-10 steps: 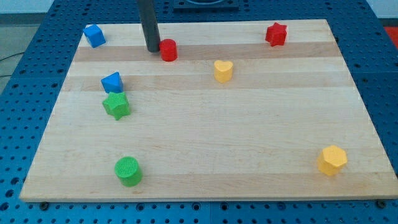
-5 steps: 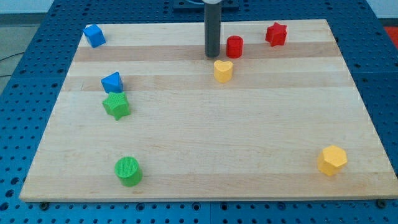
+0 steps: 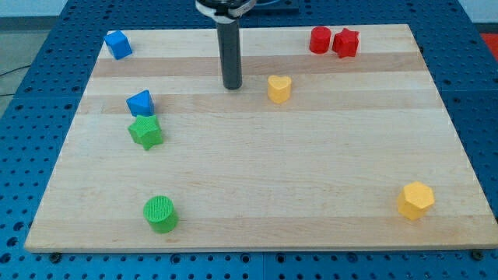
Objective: Move the blue triangle towards the top center of the board
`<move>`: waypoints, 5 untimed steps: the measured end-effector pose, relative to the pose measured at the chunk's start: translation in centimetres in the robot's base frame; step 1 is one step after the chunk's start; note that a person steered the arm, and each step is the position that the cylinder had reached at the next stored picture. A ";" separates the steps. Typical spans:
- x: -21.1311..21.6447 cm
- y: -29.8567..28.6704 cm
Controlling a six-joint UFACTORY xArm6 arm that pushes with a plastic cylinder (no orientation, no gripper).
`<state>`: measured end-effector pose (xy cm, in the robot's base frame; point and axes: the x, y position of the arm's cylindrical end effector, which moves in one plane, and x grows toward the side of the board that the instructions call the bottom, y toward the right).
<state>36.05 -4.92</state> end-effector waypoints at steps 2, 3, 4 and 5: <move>6.6 -6.5; 6.8 -12.3; 3.3 -13.3; -1.2 -16.4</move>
<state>34.81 -21.28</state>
